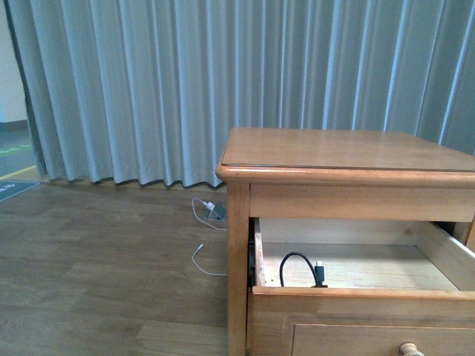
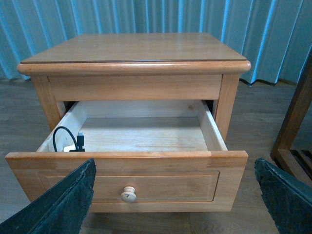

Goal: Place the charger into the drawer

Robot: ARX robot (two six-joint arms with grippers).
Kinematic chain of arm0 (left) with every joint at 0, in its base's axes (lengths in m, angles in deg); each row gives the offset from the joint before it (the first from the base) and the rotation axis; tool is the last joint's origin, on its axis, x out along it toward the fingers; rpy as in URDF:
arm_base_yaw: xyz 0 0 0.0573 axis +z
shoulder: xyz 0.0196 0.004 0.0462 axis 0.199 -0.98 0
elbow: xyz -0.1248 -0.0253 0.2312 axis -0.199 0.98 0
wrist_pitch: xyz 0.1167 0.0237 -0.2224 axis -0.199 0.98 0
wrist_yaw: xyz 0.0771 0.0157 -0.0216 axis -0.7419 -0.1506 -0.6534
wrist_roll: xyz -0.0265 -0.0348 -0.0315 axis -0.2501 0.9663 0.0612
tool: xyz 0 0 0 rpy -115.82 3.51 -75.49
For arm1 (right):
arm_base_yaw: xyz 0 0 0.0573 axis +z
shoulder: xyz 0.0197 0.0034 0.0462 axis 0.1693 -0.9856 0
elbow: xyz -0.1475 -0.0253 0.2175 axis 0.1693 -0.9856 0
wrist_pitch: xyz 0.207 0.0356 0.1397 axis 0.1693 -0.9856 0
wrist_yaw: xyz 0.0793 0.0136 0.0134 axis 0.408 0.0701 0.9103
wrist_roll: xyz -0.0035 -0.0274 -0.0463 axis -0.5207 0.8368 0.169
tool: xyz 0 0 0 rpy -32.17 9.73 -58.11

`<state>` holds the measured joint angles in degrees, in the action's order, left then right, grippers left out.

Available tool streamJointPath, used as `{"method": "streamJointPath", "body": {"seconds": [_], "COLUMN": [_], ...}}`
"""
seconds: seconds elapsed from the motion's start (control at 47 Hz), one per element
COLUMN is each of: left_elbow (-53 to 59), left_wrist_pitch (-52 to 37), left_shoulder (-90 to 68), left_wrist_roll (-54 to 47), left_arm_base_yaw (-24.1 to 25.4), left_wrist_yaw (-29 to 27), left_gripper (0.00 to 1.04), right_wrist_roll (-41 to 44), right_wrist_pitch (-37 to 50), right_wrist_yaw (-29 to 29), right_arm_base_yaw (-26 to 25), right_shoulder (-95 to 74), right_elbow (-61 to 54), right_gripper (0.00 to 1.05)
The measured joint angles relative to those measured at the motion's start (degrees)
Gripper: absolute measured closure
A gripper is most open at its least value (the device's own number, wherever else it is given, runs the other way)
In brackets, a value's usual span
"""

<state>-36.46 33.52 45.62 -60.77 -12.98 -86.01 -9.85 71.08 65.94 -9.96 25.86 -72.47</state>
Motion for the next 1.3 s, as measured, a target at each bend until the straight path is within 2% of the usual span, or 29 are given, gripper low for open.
{"method": "streamJointPath", "body": {"seconds": [0.191, 0.426, 1.298], "left_elbow": [6.84, 12.07, 21.31], "left_wrist_pitch": [-2.80, -4.70, -6.80], "left_shoulder": [4.28, 7.65, 15.12], "left_wrist_roll": [-4.42, -5.16, -5.51], "left_arm_base_yaw": [1.22, 1.29, 1.33], "left_wrist_yaw": [0.48, 0.46, 0.44], "left_gripper": [0.58, 1.01, 1.01], "right_wrist_roll": [0.00, 0.00, 0.00], "right_wrist_pitch": [0.00, 0.00, 0.00], "right_wrist_yaw": [0.02, 0.00, 0.00], "right_arm_base_yaw": [0.00, 0.00, 0.00], "right_shoulder": [0.00, 0.00, 0.00], "right_elbow": [0.00, 0.00, 0.00], "right_gripper": [0.08, 0.08, 0.08]}}
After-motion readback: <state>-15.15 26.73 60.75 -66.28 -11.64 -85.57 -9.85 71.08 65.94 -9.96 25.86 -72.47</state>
